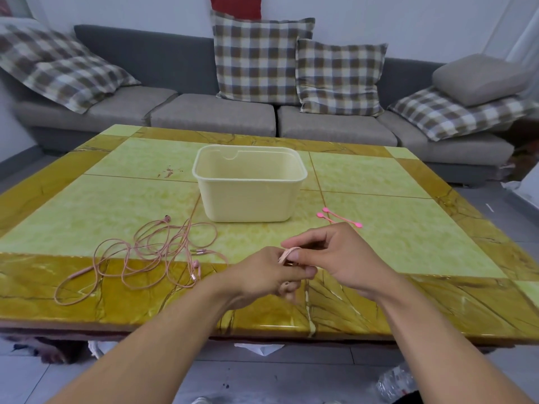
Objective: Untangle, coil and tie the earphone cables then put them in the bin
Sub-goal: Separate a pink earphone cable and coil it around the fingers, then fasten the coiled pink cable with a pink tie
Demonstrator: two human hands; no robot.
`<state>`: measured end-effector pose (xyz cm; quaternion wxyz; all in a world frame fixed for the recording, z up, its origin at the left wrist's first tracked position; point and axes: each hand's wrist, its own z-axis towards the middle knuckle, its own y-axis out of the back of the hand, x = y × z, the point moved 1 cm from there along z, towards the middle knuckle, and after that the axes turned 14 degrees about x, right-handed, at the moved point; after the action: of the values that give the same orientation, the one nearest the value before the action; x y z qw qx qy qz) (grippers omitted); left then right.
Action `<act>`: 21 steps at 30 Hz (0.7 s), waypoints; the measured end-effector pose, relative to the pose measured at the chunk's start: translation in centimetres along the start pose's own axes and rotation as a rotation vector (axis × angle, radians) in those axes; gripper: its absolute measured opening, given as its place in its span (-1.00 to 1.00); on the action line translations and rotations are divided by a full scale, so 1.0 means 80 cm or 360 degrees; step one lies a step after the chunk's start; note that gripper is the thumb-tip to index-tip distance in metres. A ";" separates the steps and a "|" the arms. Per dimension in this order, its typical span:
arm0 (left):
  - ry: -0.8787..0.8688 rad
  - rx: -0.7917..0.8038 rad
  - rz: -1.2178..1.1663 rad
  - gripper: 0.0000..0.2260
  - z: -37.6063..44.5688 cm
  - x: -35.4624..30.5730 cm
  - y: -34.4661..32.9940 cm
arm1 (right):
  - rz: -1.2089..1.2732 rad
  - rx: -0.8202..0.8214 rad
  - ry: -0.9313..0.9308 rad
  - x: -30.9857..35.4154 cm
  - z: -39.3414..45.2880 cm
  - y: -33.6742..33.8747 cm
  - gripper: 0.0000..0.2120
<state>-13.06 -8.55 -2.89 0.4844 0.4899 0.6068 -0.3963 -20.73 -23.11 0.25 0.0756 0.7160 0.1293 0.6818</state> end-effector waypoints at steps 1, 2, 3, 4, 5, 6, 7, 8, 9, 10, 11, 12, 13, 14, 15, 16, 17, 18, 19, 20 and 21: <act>0.0022 0.0035 -0.0029 -0.89 -0.001 -0.002 -0.001 | 0.0071 -0.0010 0.0009 -0.002 -0.001 0.003 -0.84; 0.0044 0.0061 -0.0055 -0.84 -0.001 -0.004 -0.001 | 0.0160 -0.0016 0.0011 -0.004 -0.001 0.006 -0.82; 0.0061 0.0080 -0.0084 -0.79 -0.002 -0.006 0.000 | 0.0257 -0.0016 0.0005 -0.007 -0.002 0.008 -0.79; 0.0078 0.0100 -0.0119 -0.71 -0.004 -0.008 0.000 | 0.0339 -0.0010 -0.0001 -0.010 -0.001 0.011 -0.76; 0.0095 0.0125 -0.0158 -0.63 -0.004 -0.010 0.002 | 0.0395 -0.0003 -0.0006 -0.013 -0.001 0.014 -0.74; 0.0115 0.0135 -0.0210 -0.54 -0.002 -0.010 0.003 | 0.0425 0.0003 -0.0010 -0.016 -0.001 0.017 -0.73; 0.0149 0.0106 -0.0273 -0.45 0.001 -0.011 0.005 | 0.0447 0.0002 -0.0009 -0.020 0.000 0.019 -0.72; 0.0196 0.0027 -0.0352 -0.41 0.004 -0.009 0.006 | 0.0457 -0.0013 -0.0012 -0.024 0.001 0.021 -0.71; 0.0234 -0.0077 -0.0403 -0.41 0.011 -0.009 0.006 | 0.0454 -0.0043 -0.0017 -0.028 0.001 0.025 -0.71; 0.0267 -0.0188 -0.0403 -0.45 0.016 -0.006 0.006 | 0.0442 -0.0067 -0.0023 -0.032 0.002 0.026 -0.71; 0.0304 -0.0280 -0.0334 -0.50 0.021 -0.004 0.004 | 0.0425 -0.0077 -0.0031 -0.036 0.003 0.027 -0.72; 0.0351 -0.0345 -0.0238 -0.53 0.028 -0.003 0.002 | 0.0408 -0.0072 -0.0031 -0.041 0.003 0.029 -0.72; 0.0397 -0.0404 -0.0133 -0.53 0.032 -0.002 0.001 | 0.0398 -0.0053 -0.0029 -0.045 0.003 0.031 -0.71; 0.0433 -0.0461 -0.0027 -0.51 0.036 -0.001 0.001 | 0.0399 -0.0042 -0.0027 -0.048 0.003 0.033 -0.71; 0.0451 -0.0516 0.0077 -0.50 0.042 -0.001 0.001 | 0.0403 -0.0057 -0.0033 -0.051 0.002 0.037 -0.70; 0.0459 -0.0575 0.0164 -0.49 0.047 -0.002 0.001 | 0.0410 -0.0099 -0.0040 -0.052 0.001 0.039 -0.70; 0.0452 -0.0630 0.0221 -0.49 0.052 -0.004 0.001 | 0.0420 -0.0156 -0.0038 -0.053 0.001 0.041 -0.69; 0.0437 -0.0672 0.0248 -0.52 0.058 -0.006 0.001 | 0.0432 -0.0204 -0.0027 -0.053 0.001 0.043 -0.67; 0.0412 -0.0694 0.0253 -0.56 0.065 -0.007 0.002 | 0.0447 -0.0224 -0.0008 -0.054 0.003 0.046 -0.64; 0.0386 -0.0724 0.0250 -0.59 0.071 -0.008 0.002 | 0.0455 -0.0220 0.0009 -0.055 0.007 0.050 -0.62; 0.0353 -0.0771 0.0227 -0.61 0.077 -0.007 0.004 | 0.0439 -0.0221 0.0014 -0.058 0.011 0.056 -0.61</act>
<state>-11.46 -14.49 -3.66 0.5447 0.4418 0.6972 -0.1485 -19.64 -28.64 -2.98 0.0302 0.7169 -0.0174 0.6963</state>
